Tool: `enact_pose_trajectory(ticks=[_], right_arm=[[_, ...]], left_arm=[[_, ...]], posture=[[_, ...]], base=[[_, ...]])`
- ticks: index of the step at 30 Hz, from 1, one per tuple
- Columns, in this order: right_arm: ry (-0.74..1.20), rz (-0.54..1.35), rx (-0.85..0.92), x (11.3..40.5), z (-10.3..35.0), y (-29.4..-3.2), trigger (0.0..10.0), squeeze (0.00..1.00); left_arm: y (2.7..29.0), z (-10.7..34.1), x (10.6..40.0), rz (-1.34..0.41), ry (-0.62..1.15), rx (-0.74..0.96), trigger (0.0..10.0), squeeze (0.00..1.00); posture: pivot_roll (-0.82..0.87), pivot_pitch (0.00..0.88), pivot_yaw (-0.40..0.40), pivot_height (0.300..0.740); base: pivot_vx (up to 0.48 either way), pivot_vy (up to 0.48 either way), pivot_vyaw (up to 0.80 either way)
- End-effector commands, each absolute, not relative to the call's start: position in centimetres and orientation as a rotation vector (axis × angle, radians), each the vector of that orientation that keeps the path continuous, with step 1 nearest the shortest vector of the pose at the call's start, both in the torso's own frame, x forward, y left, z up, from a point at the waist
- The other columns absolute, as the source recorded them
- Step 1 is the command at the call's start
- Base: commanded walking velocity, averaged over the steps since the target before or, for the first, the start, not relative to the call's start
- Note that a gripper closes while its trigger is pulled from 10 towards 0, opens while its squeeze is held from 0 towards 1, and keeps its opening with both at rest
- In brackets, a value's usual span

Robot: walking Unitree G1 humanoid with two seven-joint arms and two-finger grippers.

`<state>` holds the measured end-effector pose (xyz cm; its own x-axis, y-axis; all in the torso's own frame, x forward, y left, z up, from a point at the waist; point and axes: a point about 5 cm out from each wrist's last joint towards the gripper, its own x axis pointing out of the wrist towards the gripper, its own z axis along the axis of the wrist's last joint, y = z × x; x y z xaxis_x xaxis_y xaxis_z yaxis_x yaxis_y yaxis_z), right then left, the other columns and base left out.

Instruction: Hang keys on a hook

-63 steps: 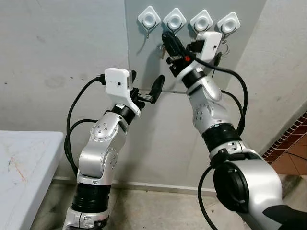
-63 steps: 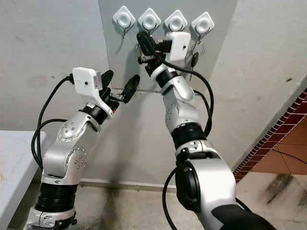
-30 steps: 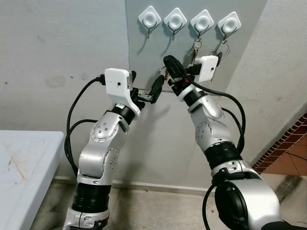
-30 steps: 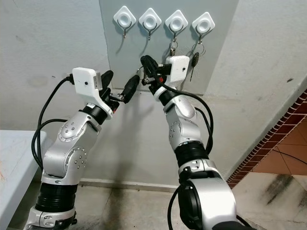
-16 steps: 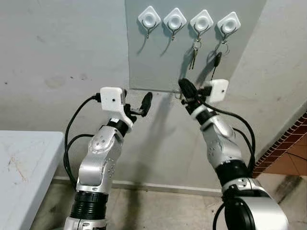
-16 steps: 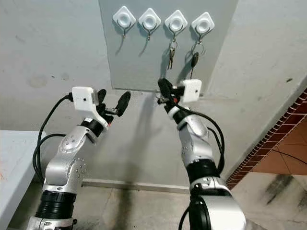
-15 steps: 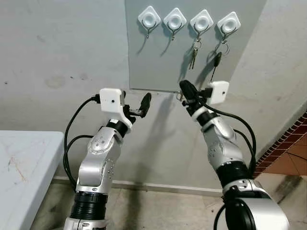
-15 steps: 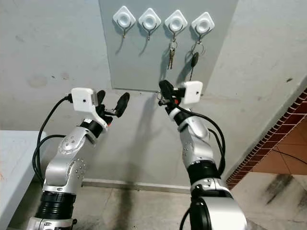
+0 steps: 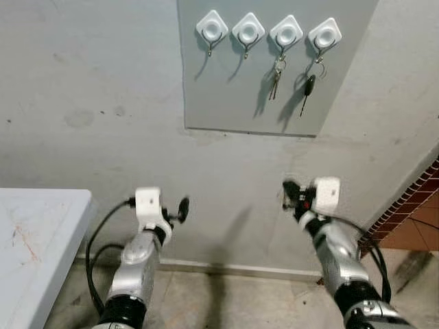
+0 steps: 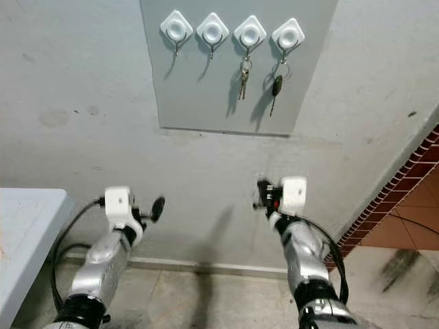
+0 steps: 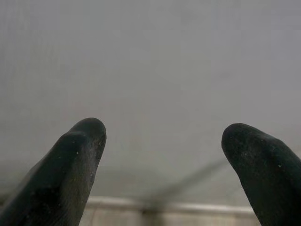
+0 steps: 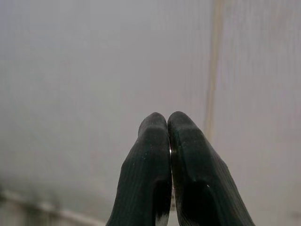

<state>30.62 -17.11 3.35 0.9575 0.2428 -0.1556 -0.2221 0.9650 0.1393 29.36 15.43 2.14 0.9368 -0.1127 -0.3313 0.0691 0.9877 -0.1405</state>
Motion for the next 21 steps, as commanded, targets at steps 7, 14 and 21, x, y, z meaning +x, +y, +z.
enact_pose_trajectory(ticks=[7,14,21], right_arm=[[0.425,0.175,0.028,26.8,-1.5,-18.0,10.0,0.0],[0.629,0.14,-0.037,23.1,-4.9,-18.6,10.0,0.0],[0.796,0.092,-0.054,19.4,-7.3,-19.2,10.0,0.0]], left_arm=[[16.5,-3.3,25.5,-0.034,0.567,-0.007,10.0,0.0],[16.4,-6.1,22.1,-0.024,0.744,-0.005,10.0,0.0],[17.1,-7.5,20.0,0.0,0.83,0.011,10.0,0.0]], posture=[[-0.02,0.0,-0.001,0.74],[-0.03,0.0,0.01,0.74],[-0.04,0.0,0.025,0.74]], base=[[0.0,0.0,0.0],[0.0,0.0,0.0],[0.0,0.0,0.0]])
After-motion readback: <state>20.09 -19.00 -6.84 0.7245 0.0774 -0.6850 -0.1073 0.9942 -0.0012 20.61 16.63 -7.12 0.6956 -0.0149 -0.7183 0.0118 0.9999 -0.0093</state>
